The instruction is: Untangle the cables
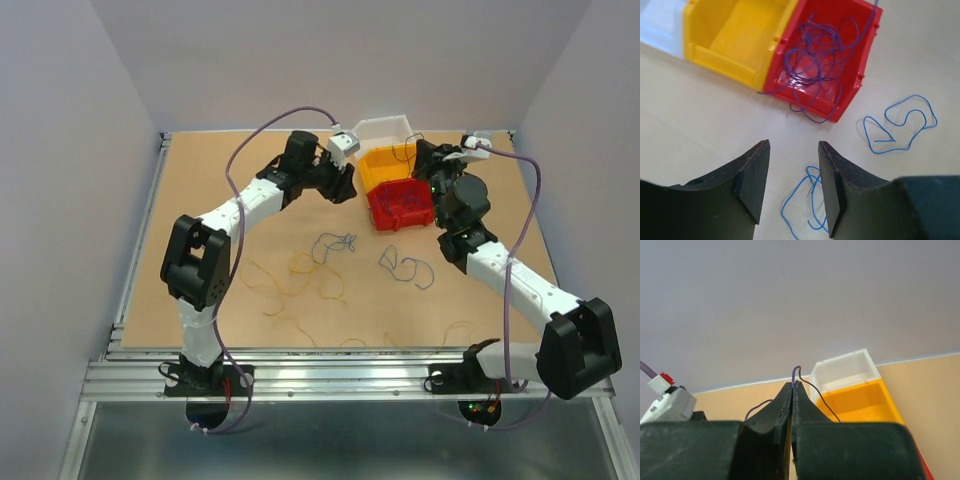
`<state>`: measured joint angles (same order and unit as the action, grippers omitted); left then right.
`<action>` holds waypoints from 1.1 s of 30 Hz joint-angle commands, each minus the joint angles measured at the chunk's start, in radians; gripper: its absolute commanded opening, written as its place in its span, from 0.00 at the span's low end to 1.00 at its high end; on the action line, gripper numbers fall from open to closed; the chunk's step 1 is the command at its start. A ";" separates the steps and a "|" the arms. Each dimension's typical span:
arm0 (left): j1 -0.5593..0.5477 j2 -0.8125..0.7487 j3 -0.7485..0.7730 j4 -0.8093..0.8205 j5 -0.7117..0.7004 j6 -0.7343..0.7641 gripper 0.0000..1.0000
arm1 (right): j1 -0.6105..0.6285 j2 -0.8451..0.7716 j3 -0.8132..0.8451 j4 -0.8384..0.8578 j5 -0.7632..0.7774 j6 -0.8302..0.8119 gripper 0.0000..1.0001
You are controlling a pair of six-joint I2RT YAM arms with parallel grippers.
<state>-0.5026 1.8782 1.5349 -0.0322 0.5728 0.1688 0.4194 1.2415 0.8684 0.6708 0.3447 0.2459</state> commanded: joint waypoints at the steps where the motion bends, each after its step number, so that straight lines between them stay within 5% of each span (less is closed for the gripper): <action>1: -0.077 0.041 -0.036 0.124 0.018 0.049 0.56 | -0.018 0.032 -0.034 0.001 0.030 0.006 0.01; 14: -0.129 0.295 0.183 0.101 -0.063 -0.005 0.55 | -0.031 0.050 -0.051 0.015 0.007 0.024 0.00; 25: -0.129 0.305 0.188 0.163 -0.123 0.012 0.54 | -0.036 0.042 -0.058 0.019 -0.007 0.030 0.01; 33: -0.140 0.352 0.252 0.146 -0.110 0.032 0.29 | -0.037 0.055 -0.054 0.023 -0.015 0.041 0.01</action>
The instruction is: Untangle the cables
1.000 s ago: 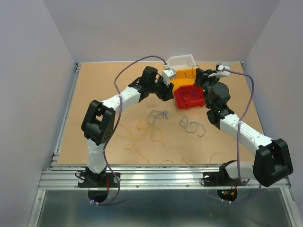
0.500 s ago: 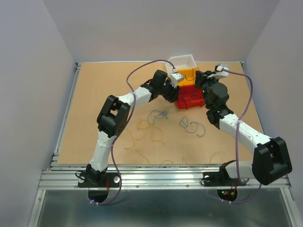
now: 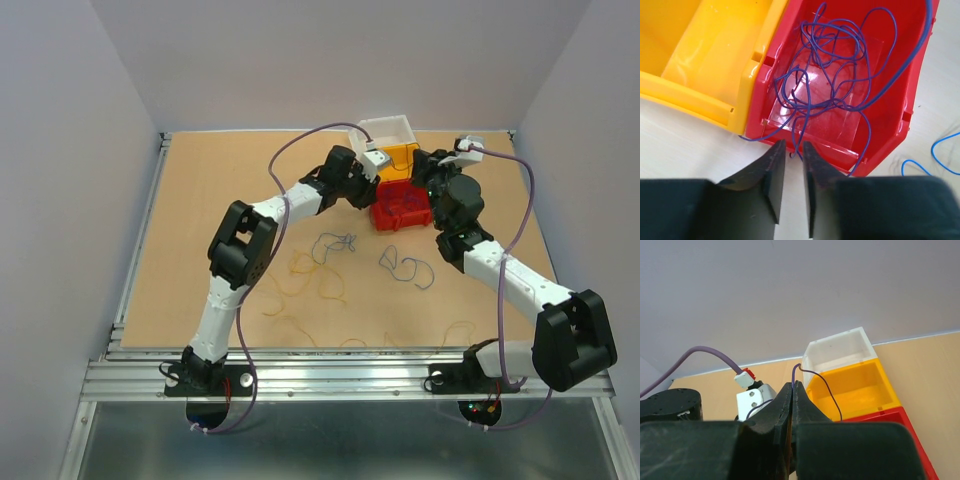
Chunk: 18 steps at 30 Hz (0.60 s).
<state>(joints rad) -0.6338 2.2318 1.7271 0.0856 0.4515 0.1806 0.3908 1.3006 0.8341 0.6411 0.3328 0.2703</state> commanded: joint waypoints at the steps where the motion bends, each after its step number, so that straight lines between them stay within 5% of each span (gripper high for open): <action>1: -0.010 0.000 0.066 0.025 0.018 0.023 0.26 | -0.007 -0.003 -0.020 0.052 -0.002 0.020 0.01; 7: -0.027 0.000 0.081 -0.001 0.050 0.045 0.01 | -0.009 0.005 -0.035 0.051 0.023 0.046 0.00; 18: -0.026 -0.046 0.045 0.013 0.038 0.056 0.00 | -0.024 0.034 -0.055 -0.007 0.120 0.072 0.01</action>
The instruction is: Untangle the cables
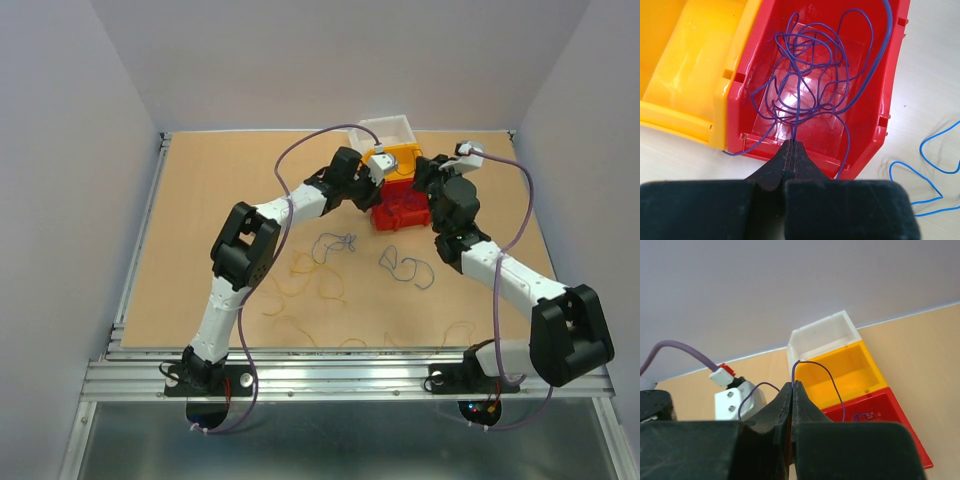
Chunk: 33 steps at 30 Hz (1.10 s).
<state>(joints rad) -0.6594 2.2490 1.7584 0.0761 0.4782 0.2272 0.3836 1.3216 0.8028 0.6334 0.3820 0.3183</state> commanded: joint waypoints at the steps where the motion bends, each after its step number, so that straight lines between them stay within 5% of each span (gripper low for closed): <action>1: 0.000 -0.065 0.012 0.022 0.010 0.008 0.00 | -0.022 0.019 -0.022 -0.011 0.077 0.034 0.01; 17: 0.012 -0.152 0.018 -0.027 -0.004 -0.003 0.00 | -0.100 0.336 0.185 -0.337 -0.170 0.137 0.01; 33: -0.009 -0.131 0.159 -0.099 0.059 -0.002 0.00 | -0.100 0.613 0.472 -0.661 -0.066 0.120 0.00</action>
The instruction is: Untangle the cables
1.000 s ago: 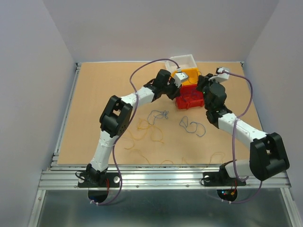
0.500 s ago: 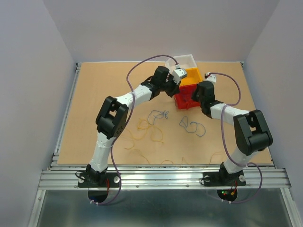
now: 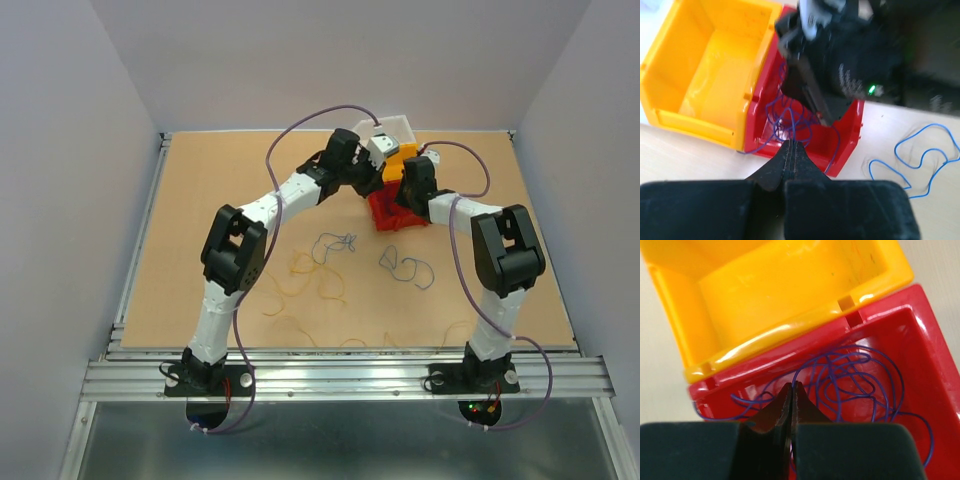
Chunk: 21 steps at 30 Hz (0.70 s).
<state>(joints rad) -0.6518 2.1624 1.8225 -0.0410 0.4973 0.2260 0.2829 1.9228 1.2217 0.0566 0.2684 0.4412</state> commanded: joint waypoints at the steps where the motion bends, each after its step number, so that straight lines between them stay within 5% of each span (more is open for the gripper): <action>1: -0.028 -0.038 0.106 0.018 0.035 0.003 0.00 | -0.001 0.022 0.055 -0.096 0.049 -0.001 0.01; 9: -0.069 -0.030 0.052 0.088 -0.014 0.004 0.00 | 0.001 -0.051 0.049 -0.103 0.087 0.017 0.03; 21: -0.031 -0.047 -0.017 0.174 -0.102 -0.048 0.00 | 0.001 -0.220 -0.039 -0.039 0.084 0.017 0.37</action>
<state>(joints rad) -0.7189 2.1620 1.8515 0.0940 0.4442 0.2195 0.2771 1.7550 1.2255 -0.0441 0.3424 0.4511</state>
